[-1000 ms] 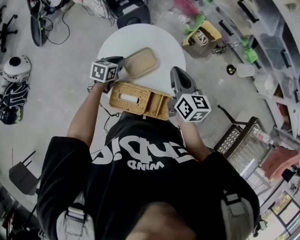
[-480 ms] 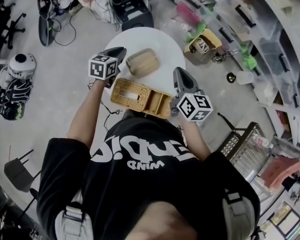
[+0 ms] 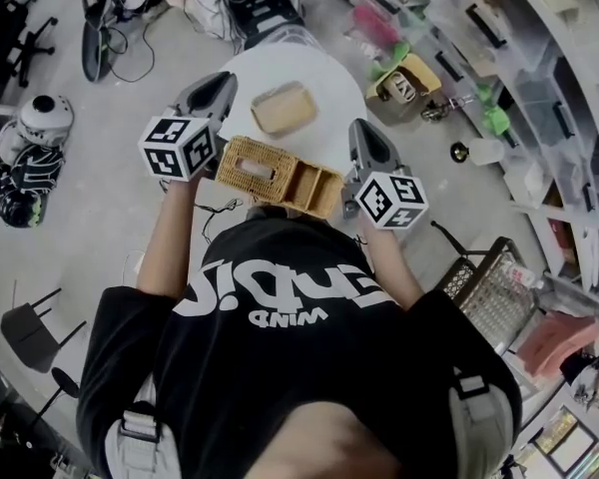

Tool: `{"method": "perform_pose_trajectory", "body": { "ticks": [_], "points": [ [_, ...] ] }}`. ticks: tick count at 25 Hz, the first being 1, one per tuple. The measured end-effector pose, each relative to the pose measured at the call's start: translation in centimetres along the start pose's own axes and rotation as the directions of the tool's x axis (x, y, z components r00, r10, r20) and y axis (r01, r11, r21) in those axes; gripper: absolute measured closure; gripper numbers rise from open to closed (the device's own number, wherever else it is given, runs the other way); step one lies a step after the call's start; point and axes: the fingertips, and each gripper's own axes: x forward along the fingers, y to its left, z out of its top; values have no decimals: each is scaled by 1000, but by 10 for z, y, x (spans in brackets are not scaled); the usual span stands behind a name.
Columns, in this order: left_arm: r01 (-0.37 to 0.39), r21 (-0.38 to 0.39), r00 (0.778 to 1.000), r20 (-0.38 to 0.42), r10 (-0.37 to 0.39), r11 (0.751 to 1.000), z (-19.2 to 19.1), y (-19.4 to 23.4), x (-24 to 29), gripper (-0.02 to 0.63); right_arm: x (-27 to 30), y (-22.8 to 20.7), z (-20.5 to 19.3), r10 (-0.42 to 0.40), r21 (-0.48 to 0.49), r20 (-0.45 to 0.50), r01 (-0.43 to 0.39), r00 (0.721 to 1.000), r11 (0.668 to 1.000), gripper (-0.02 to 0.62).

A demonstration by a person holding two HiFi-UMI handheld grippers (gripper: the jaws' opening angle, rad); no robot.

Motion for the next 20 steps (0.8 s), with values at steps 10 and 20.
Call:
{"method": "perform_pose_trajectory", "body": {
  "ticks": [10, 20],
  "points": [
    [-96, -11, 986, 135, 96, 995, 5, -34, -69, 566, -14, 15, 9, 42, -80, 20, -40, 999, 996, 597],
    [-161, -26, 972, 170, 163, 987, -29, -28, -78, 568, -17, 13, 14, 53, -101, 63, -47, 997, 994, 597]
  ]
}}
